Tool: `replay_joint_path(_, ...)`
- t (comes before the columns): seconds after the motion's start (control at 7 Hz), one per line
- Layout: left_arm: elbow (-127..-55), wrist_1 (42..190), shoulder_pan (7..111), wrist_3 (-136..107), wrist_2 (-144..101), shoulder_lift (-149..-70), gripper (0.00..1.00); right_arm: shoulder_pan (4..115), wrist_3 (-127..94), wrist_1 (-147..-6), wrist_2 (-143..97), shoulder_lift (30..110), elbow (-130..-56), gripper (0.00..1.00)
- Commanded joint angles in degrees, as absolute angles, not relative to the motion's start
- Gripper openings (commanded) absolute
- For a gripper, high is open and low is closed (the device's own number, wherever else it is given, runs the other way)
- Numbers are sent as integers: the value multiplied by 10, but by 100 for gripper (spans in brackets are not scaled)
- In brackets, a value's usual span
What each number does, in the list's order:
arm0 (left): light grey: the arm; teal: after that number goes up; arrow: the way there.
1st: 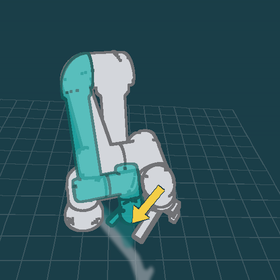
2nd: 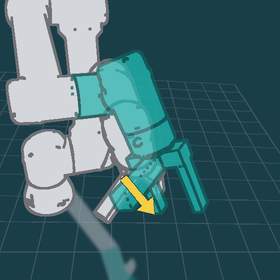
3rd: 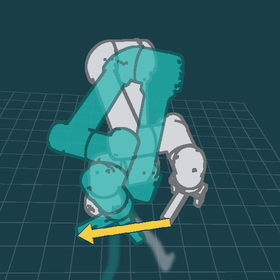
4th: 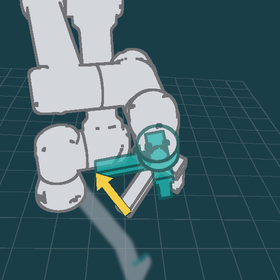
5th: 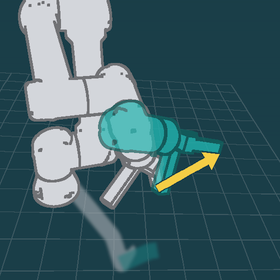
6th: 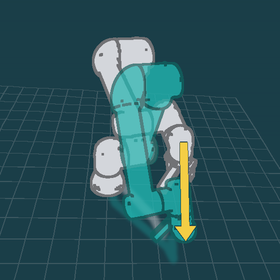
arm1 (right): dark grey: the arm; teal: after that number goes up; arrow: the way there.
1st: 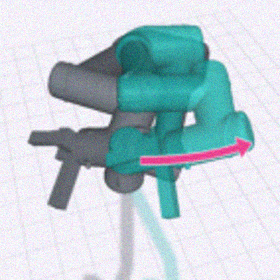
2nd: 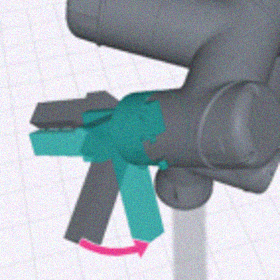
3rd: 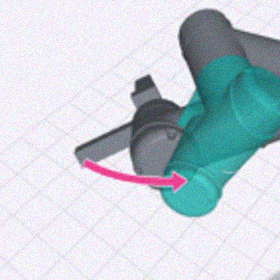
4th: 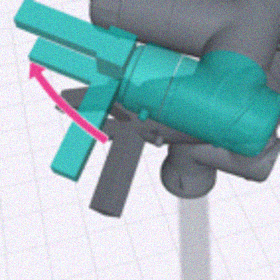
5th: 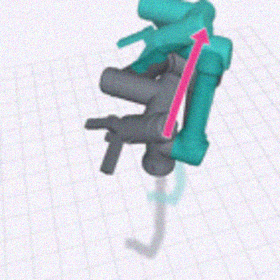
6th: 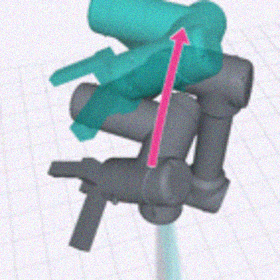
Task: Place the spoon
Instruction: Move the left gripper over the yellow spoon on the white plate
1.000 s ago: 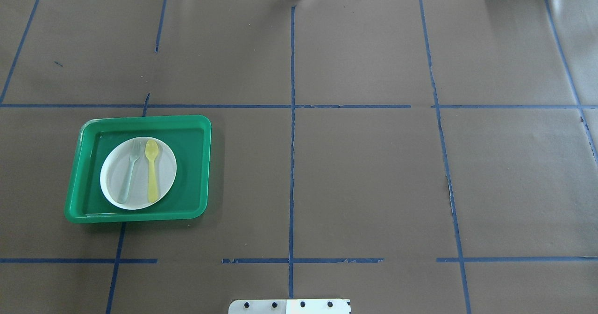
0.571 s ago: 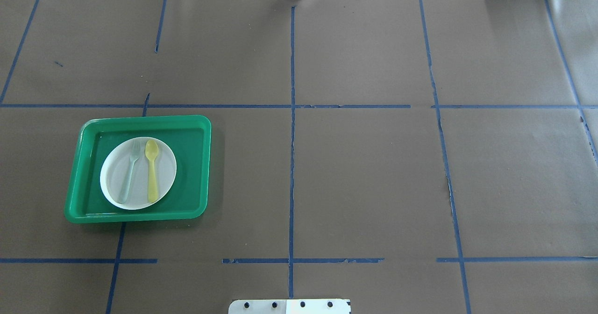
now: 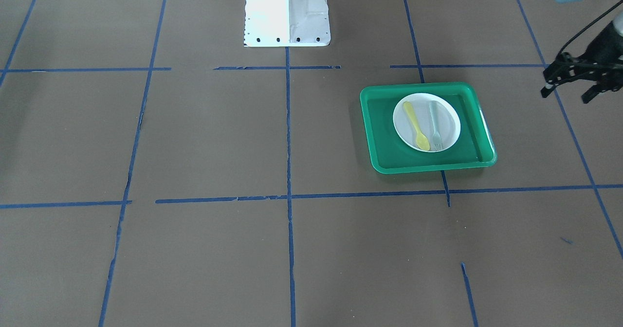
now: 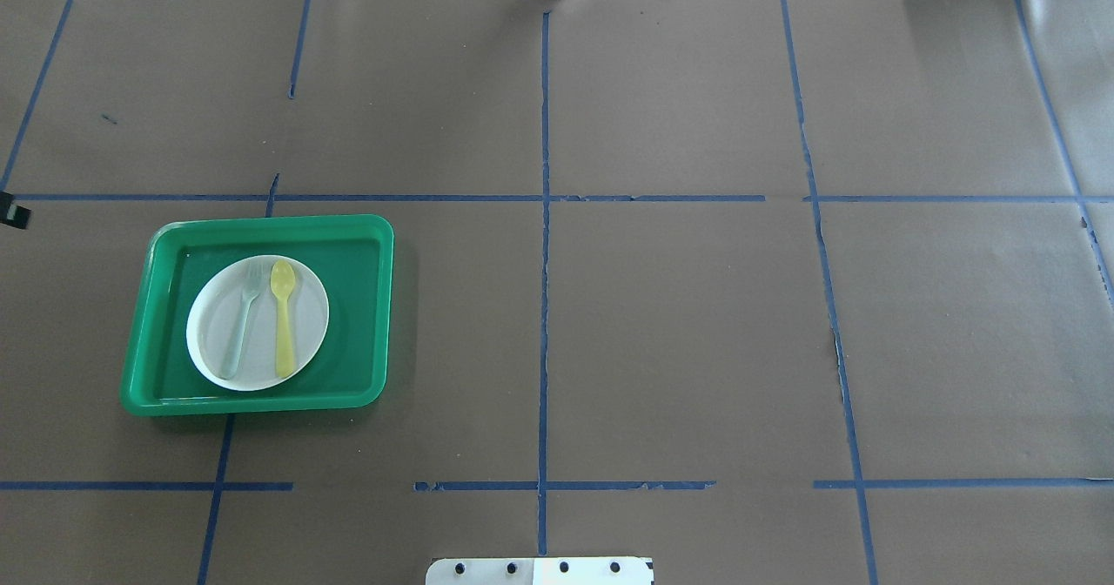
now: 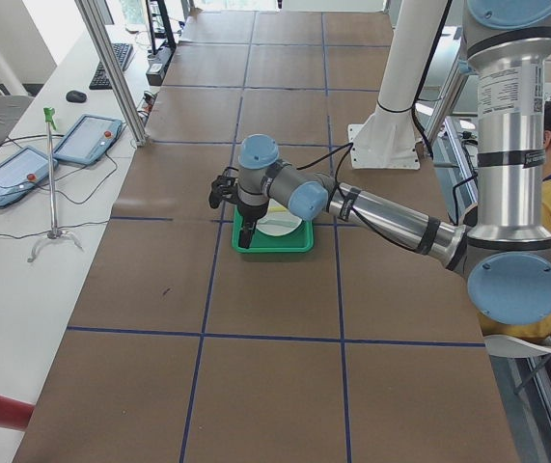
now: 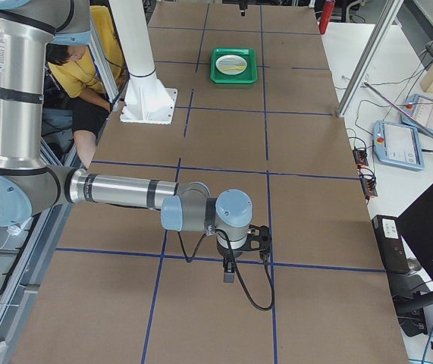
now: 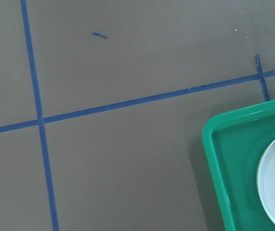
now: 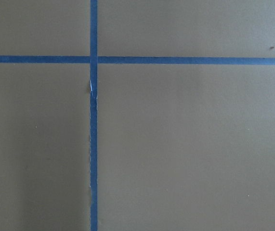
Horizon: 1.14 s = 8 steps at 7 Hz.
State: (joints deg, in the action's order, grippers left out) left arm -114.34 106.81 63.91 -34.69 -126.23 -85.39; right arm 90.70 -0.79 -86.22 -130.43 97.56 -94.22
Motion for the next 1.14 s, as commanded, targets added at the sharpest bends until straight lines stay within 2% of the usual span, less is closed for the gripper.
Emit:
replay_joint_path(0.0,-1143,1136,498,-557,-1170,-896,100,907,-8,-862,-1304,976,-942,100)
replay_joint_path(0.29,-1109,1135,406,-661,-1088,-944,100,907,-8,-862,-1304,976,-942,100)
replay_joint_path(0.43,-1088,1135,383,-686,-1074,-958,97,907,-8,-862,-1304,976,-942,100)
replay_joint_path(0.57,-1073,1135,370,-696,-1072,-974,80,907,-8,-862,-1304,976,-942,100)
replay_joint_path(0.71,-1060,1133,361,-696,-1071,-989,74,907,-8,-861,-1304,976,-942,100)
replay_joint_path(1.0,-1033,1133,354,-697,-1072,-1003,73,907,-8,-862,-1304,976,-942,100)
